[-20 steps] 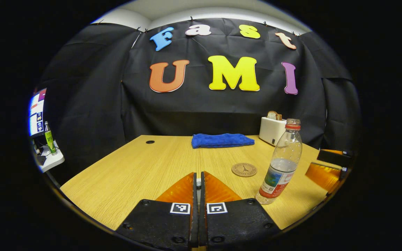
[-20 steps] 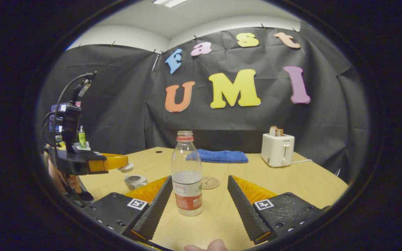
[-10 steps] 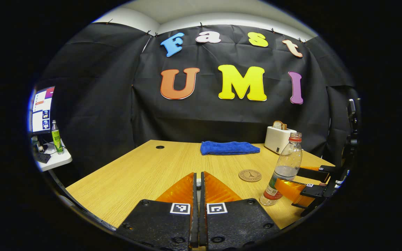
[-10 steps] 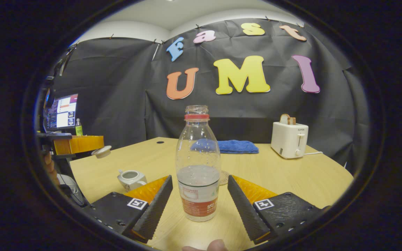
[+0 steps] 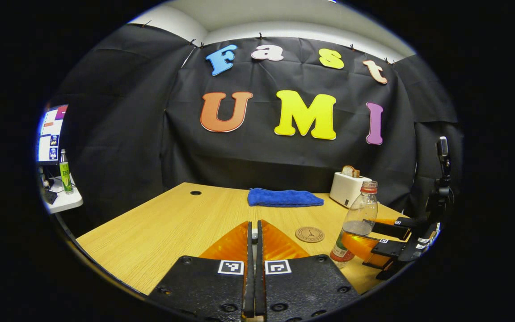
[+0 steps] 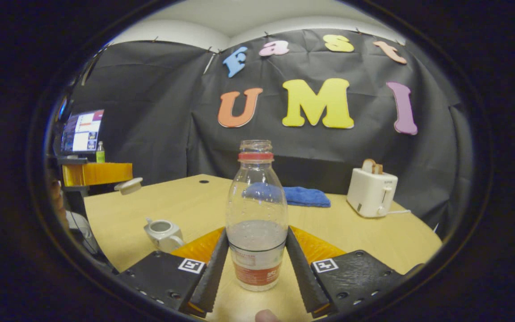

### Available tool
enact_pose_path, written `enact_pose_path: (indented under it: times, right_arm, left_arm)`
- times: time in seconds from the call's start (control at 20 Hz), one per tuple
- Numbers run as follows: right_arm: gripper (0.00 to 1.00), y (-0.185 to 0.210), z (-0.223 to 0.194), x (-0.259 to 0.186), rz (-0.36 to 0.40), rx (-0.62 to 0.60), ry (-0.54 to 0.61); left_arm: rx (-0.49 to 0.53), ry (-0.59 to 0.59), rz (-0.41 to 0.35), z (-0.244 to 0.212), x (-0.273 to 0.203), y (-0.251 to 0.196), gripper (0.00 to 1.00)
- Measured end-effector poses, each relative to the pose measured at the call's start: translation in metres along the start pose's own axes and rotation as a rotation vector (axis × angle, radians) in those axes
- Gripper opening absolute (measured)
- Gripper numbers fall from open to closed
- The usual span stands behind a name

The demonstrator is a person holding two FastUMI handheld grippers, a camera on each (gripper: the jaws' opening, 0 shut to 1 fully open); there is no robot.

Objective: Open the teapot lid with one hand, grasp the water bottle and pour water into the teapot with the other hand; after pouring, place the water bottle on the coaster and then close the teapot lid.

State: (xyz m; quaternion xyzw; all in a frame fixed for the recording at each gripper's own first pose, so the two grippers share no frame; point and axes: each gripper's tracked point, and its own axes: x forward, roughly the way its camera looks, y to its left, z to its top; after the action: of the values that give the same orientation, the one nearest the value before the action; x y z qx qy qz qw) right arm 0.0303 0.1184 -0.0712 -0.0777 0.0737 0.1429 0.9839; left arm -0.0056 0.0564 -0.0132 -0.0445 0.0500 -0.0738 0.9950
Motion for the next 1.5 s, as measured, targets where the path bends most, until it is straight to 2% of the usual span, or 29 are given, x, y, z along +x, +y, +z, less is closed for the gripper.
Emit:
enact_pose_path:
  times: [0.3,0.6,0.8,1.05,1.5]
  right_arm:
    - [0.72,0.0,0.012,0.009,0.017,-0.335,0.071]
    - [0.7,0.01,0.0,0.029,0.009,-0.727,0.098]
    - [0.7,0.026,-0.008,0.042,0.02,-0.861,0.098]
    - [0.7,0.033,-0.007,0.049,0.0,-1.031,0.083]
    - [0.7,0.037,-0.013,0.054,-0.012,-1.285,0.066]
  left_arm:
    - [0.0,-0.019,0.012,0.006,-0.001,0.015,0.03]
    - [-0.006,-0.023,0.056,0.007,-0.002,0.044,0.03]
    - [-0.001,-0.025,0.069,0.009,-0.004,0.054,0.03]
    - [0.056,-0.023,0.102,0.01,-0.007,0.071,0.03]
    - [0.032,-0.014,0.111,0.006,-0.007,0.08,0.03]
